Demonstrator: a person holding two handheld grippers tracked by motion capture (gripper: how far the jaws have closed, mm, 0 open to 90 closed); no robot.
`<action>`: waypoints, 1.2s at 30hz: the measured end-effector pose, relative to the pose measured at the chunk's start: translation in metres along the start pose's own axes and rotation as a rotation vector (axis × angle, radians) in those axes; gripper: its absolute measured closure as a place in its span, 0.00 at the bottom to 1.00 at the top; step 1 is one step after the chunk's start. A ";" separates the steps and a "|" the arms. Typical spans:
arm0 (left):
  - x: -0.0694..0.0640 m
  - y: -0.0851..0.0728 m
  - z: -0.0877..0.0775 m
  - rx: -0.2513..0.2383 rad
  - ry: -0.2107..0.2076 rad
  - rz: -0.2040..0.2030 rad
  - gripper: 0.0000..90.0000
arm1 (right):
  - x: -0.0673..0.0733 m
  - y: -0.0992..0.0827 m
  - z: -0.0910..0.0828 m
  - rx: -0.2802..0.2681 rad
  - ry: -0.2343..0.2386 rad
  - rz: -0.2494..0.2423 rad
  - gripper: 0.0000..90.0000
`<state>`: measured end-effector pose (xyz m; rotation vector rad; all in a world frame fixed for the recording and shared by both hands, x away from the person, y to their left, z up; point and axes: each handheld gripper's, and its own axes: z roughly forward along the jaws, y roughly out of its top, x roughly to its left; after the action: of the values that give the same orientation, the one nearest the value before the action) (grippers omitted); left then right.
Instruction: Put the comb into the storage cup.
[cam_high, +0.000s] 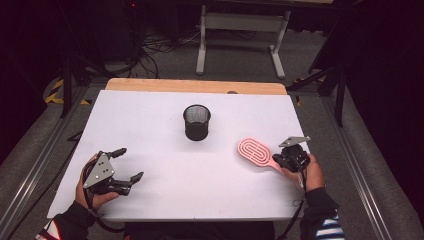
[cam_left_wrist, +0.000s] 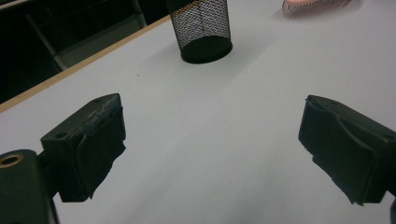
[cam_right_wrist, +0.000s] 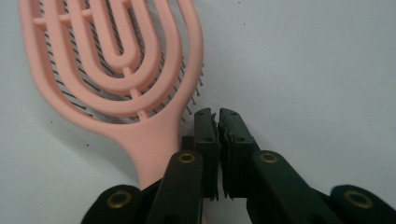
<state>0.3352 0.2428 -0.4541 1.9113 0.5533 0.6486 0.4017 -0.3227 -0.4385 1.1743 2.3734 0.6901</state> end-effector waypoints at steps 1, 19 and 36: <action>0.000 0.000 0.000 0.001 -0.001 0.000 0.09 | 0.000 0.000 -0.001 0.006 0.006 0.002 0.95; 0.000 0.000 0.001 0.002 -0.006 0.000 0.09 | -0.005 -0.001 -0.003 0.017 0.034 -0.005 0.87; -0.001 0.000 0.001 0.004 -0.013 0.004 0.09 | 0.002 0.010 -0.028 -0.048 0.026 -0.008 0.25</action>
<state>0.3353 0.2419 -0.4543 1.9194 0.5431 0.6372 0.3918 -0.3226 -0.4105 1.1415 2.3676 0.7598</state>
